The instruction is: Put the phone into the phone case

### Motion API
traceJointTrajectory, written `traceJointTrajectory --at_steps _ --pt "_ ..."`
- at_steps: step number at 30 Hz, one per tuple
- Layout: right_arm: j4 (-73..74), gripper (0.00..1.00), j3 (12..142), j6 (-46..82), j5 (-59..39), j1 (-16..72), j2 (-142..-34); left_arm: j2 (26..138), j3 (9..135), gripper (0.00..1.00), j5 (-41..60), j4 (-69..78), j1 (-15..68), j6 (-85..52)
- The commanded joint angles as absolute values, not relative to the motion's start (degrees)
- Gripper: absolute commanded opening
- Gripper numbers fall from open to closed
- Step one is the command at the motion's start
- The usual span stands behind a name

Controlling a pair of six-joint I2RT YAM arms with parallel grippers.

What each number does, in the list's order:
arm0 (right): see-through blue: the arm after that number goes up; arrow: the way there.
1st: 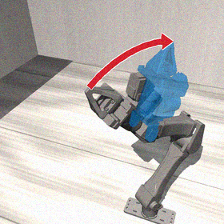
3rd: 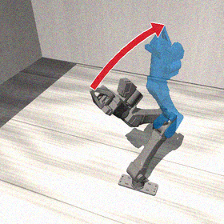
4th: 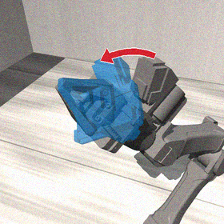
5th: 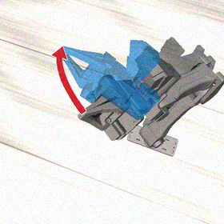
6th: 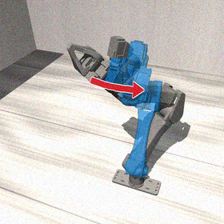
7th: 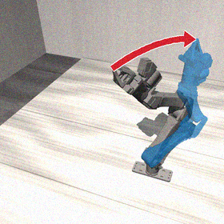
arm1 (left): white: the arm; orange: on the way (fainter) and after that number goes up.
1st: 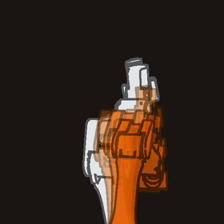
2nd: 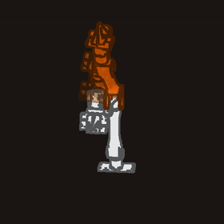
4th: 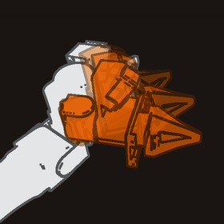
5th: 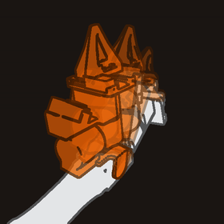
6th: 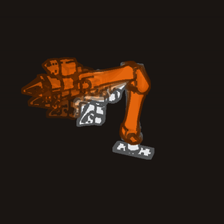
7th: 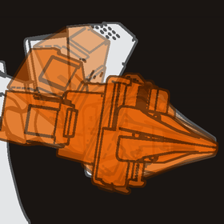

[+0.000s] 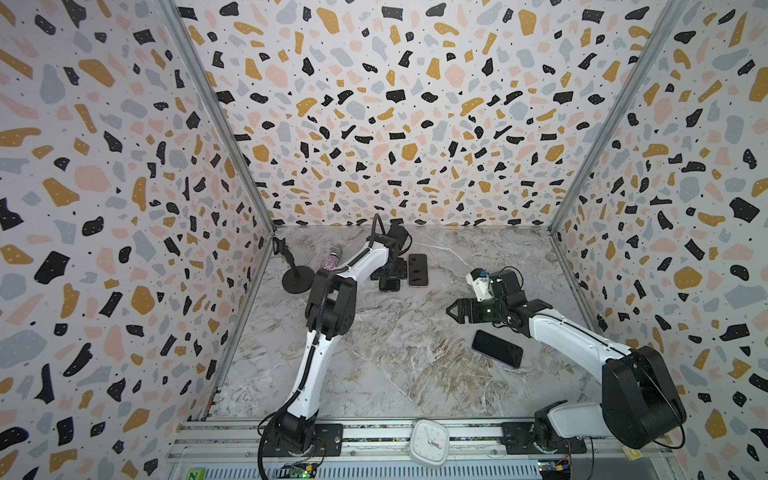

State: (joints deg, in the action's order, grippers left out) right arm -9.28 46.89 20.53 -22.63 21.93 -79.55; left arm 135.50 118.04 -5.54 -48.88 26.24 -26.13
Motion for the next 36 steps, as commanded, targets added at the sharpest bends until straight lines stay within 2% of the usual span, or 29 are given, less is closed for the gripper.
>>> traceJointTrajectory --at_steps 1,7,14,22,27,36 --pt "-11.49 0.95 51.04 20.07 -22.55 20.86 -83.12 127.57 116.32 0.86 -3.13 -47.91 25.84 -25.52" --pt "-13.43 0.94 56.88 20.24 -19.83 20.59 -88.11 121.5 112.75 0.9 -0.89 -47.47 26.05 -25.31" --pt "-15.93 0.9 64.2 16.65 -5.19 18.89 -94.55 107.3 92.26 0.9 4.31 -36.75 30.11 -26.81" --pt "-18.04 0.84 76.53 12.09 5.08 11.07 -106.85 99.86 75.52 0.9 9.66 -27.12 34.39 -29.07" --pt "-19.27 0.84 83.25 12.68 -2.35 4.87 -113.27 100.63 73.64 0.89 12.09 -26.44 35.94 -27.66" --pt "-21.61 0.85 95.8 12.39 -8.6 1.8 -124.25 100.78 71.1 0.89 16.0 -24.24 36.11 -27.33"
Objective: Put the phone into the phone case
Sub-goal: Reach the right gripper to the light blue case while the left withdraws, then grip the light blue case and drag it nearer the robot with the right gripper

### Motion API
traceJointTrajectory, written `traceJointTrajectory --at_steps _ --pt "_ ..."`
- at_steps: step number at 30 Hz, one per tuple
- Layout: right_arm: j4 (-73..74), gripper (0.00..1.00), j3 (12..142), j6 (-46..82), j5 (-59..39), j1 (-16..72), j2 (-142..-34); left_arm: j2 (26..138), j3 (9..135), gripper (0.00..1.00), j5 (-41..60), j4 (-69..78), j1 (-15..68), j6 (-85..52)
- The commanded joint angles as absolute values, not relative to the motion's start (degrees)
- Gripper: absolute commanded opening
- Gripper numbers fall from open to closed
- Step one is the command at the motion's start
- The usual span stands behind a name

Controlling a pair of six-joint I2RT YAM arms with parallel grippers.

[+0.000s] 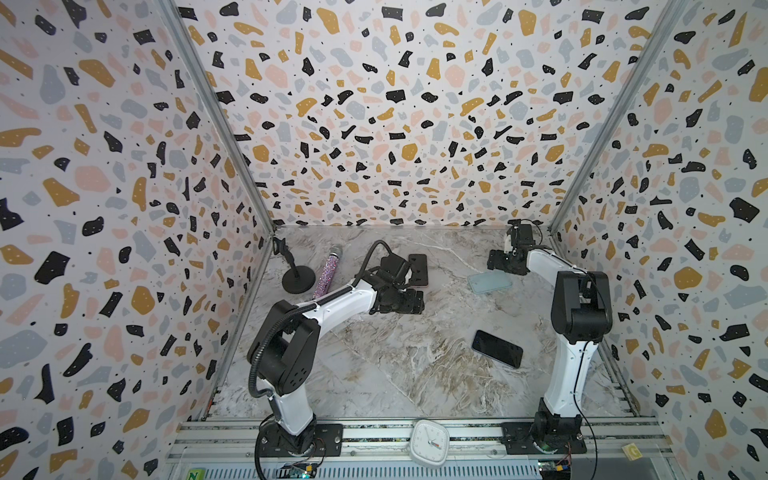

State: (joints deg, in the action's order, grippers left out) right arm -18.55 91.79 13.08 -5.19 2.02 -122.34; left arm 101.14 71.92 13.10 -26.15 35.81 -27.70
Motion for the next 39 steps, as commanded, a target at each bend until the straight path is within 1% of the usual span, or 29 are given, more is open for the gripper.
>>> traceJointTrajectory --at_steps 1,4,9,11,15,25,30,34,36,39 --pt "-22.58 0.84 97.5 12.29 -9.7 1.49 -125.74 100.9 71.1 0.89 16.06 -24.18 36.12 -27.17" --pt "-24.58 0.8 99.97 11.75 -12.3 1.26 -128.05 100.9 71.5 0.89 16.0 -24.5 36.12 -26.72" --pt "-24.0 0.79 96.36 11.67 -12.89 1.11 -126.41 101.1 71.65 0.89 16.15 -24.1 36.12 -26.72" --pt "-24.19 0.77 94.42 11.56 -13.95 1.12 -125.25 101.17 71.63 0.89 16.21 -24.16 36.12 -26.72" --pt "-22.85 0.72 88.28 12.84 -16.9 1.06 -121.73 100.66 71.54 0.89 16.44 -23.99 36.13 -26.72" --pt "-21.46 0.69 73.64 11.72 -16.3 1.9 -111.72 99.3 69.9 0.88 16.43 -22.87 36.52 -27.27" --pt "-20.38 0.58 70.1 11.18 -12.87 3.58 -109.95 98.79 69.53 0.88 16.0 -22.52 36.98 -27.42" --pt "-19.78 0.46 70.36 11.29 -11.55 4.64 -111.03 98.73 69.2 0.88 15.45 -22.54 37.35 -27.51" --pt "-19.61 0.42 70.7 11.27 -10.94 5.27 -111.62 98.58 68.76 0.88 15.14 -22.48 37.44 -27.51" --pt "-19.51 0.32 71.51 11.42 -10.59 6.04 -112.85 98.64 68.03 0.88 15.03 -22.2 37.53 -27.77"
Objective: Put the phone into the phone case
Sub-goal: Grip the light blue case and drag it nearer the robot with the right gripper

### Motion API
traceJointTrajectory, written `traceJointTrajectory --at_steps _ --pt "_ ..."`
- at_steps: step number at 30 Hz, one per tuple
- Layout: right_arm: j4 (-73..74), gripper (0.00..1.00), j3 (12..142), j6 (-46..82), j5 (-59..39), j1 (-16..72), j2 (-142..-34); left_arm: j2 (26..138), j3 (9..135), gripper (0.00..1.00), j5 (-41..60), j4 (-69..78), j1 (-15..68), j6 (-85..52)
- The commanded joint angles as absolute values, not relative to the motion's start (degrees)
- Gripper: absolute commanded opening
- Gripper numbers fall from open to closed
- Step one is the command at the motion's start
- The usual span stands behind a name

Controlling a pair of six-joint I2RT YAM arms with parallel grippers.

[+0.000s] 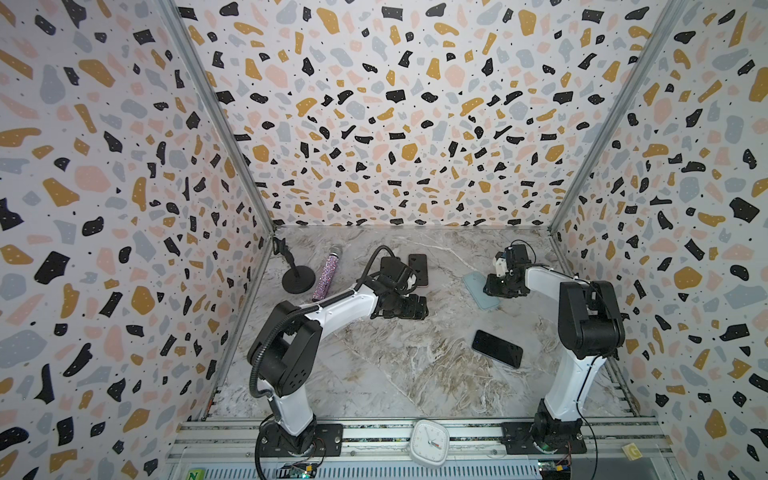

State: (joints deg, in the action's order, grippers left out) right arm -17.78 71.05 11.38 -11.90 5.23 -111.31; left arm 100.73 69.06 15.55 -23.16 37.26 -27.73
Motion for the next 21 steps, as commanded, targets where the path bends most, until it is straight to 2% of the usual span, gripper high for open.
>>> traceJointTrajectory --at_steps 1,9,21 --pt "-19.51 0.29 71.71 11.49 -10.46 6.28 -113.12 98.55 67.84 0.88 14.95 -22.15 37.53 -27.86" --pt "-19.17 0.12 71.37 11.97 -10.06 7.64 -113.07 98.4 67.18 0.88 14.49 -21.93 37.53 -28.36" --pt "-18.75 0.01 69.23 14.81 -8.49 10.9 -109.77 97.57 66.47 0.88 13.73 -22.1 37.54 -28.54"
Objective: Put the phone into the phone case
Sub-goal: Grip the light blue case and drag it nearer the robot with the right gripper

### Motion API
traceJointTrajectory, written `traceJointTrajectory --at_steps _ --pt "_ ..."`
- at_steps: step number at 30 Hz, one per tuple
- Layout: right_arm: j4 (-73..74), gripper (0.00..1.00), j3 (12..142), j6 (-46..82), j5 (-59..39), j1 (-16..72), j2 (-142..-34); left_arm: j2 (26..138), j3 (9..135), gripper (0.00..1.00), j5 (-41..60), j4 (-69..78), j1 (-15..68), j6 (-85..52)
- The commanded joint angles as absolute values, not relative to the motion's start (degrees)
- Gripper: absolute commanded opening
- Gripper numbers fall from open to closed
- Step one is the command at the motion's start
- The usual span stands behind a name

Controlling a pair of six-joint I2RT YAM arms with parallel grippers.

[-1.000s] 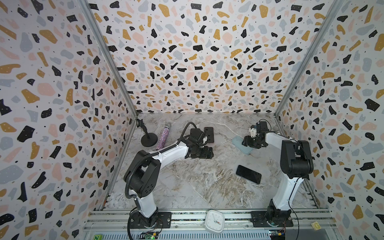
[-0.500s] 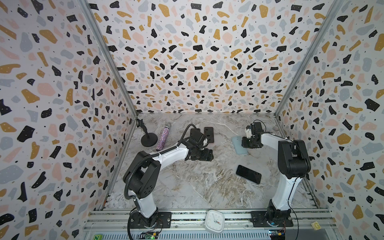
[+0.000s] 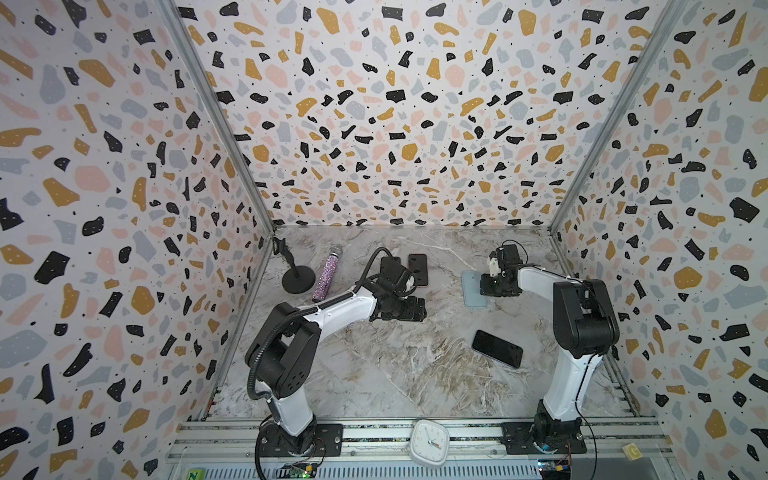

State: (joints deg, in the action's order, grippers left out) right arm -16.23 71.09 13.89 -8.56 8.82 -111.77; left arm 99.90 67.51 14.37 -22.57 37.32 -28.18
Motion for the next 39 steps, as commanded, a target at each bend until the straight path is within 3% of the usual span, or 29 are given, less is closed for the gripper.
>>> traceJointTrajectory --at_steps 1,13,30,39 --pt "-18.58 0.0 68.8 14.87 -8.27 11.47 -109.08 97.23 66.21 0.88 13.59 -22.15 37.53 -28.56" --pt "-21.24 0.0 62.43 18.25 -6.69 18.69 -96.85 93.33 62.95 0.87 13.13 -21.82 37.53 -29.27" --pt "-21.11 0.0 38.69 38.9 -7.02 40.58 -74.65 90.14 56.21 0.87 12.42 -19.94 37.55 -29.89" --pt "-17.44 0.06 33.86 41.22 -9.3 43.07 -74.09 88.58 55.01 0.87 12.04 -20.07 37.53 -30.15"
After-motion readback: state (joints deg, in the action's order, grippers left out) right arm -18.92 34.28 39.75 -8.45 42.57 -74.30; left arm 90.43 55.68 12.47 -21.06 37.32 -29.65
